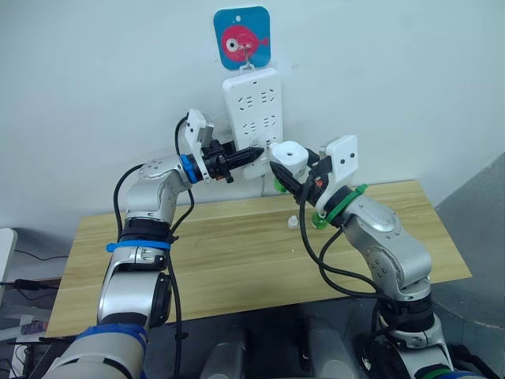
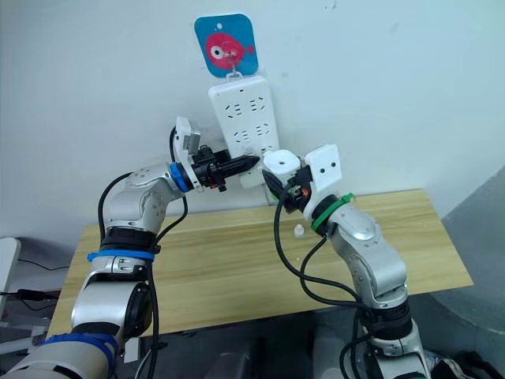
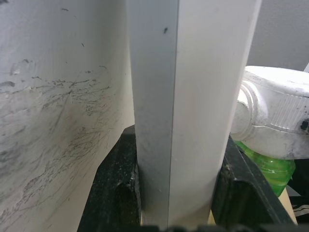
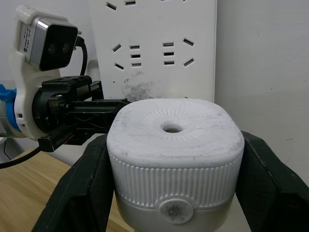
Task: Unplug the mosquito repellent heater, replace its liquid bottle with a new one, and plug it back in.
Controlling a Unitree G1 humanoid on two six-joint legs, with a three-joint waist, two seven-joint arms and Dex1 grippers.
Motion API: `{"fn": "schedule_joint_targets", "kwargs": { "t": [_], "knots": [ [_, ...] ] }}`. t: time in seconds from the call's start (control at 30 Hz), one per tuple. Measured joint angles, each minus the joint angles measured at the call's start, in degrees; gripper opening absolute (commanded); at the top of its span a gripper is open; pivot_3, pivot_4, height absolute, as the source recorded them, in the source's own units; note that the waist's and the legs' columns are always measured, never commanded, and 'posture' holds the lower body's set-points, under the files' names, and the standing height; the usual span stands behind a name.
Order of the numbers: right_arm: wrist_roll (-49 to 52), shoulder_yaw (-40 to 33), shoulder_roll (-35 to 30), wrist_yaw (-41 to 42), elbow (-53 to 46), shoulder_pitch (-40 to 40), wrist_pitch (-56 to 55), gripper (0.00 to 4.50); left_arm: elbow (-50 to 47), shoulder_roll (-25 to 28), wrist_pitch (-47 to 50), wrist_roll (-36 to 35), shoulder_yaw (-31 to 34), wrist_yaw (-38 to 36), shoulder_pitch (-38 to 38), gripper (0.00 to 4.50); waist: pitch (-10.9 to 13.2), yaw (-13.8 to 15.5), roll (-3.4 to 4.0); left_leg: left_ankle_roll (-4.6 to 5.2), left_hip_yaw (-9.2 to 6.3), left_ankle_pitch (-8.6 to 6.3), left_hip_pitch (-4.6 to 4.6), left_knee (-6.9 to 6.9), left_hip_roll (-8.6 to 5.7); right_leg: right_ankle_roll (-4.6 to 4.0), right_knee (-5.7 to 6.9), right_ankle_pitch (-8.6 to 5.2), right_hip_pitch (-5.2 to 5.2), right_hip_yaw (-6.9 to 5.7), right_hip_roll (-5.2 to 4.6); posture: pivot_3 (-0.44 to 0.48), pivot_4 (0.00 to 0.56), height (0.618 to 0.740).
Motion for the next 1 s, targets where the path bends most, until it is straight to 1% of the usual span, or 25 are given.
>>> {"fn": "schedule_joint_targets", "kwargs": {
  "t": [0.43, 0.6, 0.63, 0.7, 0.77, 0.87, 0.97, 1.0],
  "knots": [
    [-2.6, 0.6, 3.4, -3.6, 3.2, -2.1, -2.6, 2.97, 1.8, -0.5, -2.4, 0.4, 0.1, 0.1, -0.3, 1.33, 0.0, 0.0, 0.00, -0.01, 0.04, 0.00, 0.00, 0.00, 0.00, 0.00, 0.05, 0.00, -0.03, 0.03, 0.00, -0.179, 0.240, 0.740],
    [-5.6, 2.8, 2.8, -3.6, 4.9, -2.8, -4.8, 2.97, 1.8, -0.6, -2.4, 0.9, 0.2, 0.1, -0.4, 1.33, 0.0, 0.0, 0.00, -0.02, 0.05, 0.01, 0.01, 0.01, 0.00, 0.00, 0.08, 0.00, -0.04, 0.03, 0.00, -0.173, 0.240, 0.740],
    [-8.9, 5.5, 1.4, -3.6, 6.7, -3.4, -7.7, 2.97, 1.9, -0.6, -2.4, 1.1, 0.3, 0.4, -0.3, 1.33, 0.0, -0.1, 0.00, -0.02, 0.12, 0.01, 0.05, 0.01, 0.00, 0.00, 0.12, 0.00, -0.05, 0.02, 0.01, -0.173, 0.240, 0.740],
    [-11.3, 7.1, 0.8, -3.6, 8.6, -3.6, -10.3, 2.97, 2.0, -0.6, -2.3, 1.4, 0.4, 0.8, -0.3, 1.33, 0.0, -0.1, 0.00, -0.04, 0.16, 0.02, 0.10, 0.01, 0.01, 0.00, 0.16, 0.00, -0.05, 0.02, 0.02, -0.170, 0.240, 0.740],
    [-11.5, 7.0, 1.6, -3.8, 9.8, -3.6, -11.2, 2.97, 2.0, -0.6, -2.1, 1.5, 0.6, 1.1, -0.3, 1.33, 0.0, -0.1, 0.00, -0.07, 0.16, 0.04, 0.11, 0.01, 0.06, -0.03, 0.18, 0.02, -0.04, 0.02, 0.05, -0.169, 0.243, 0.740],
    [-8.6, 3.6, 7.7, -5.2, 11.2, -3.6, -9.5, 2.97, 2.0, -0.5, -2.1, 2.1, 0.8, 1.4, -0.2, 1.33, 0.0, -0.1, 0.00, -0.13, 0.17, 0.08, 0.12, 0.02, 0.29, -0.17, 0.18, 0.12, -0.02, 0.05, 0.20, -0.170, 0.243, 0.740],
    [-8.5, 3.2, 7.8, -5.1, 11.8, -3.9, -8.9, 2.97, 2.0, -0.5, -2.0, 2.2, 0.9, 1.5, -0.2, 1.33, 0.0, -0.1, 0.01, -0.19, 0.22, 0.11, 0.15, 0.03, 0.47, -0.27, 0.18, 0.19, -0.01, 0.05, 0.50, -0.170, 0.241, 0.740],
    [-9.5, 4.0, 6.8, -4.8, 12.2, -4.3, -9.5, 2.97, 2.0, -0.5, -2.0, 2.2, 1.0, 1.5, -0.2, 1.33, 0.0, -0.1, 0.01, -0.21, 0.24, 0.12, 0.15, 0.03, 0.53, -0.30, 0.17, 0.20, -0.01, 0.04, 0.55, -0.170, 0.241, 0.740]
  ]
}}
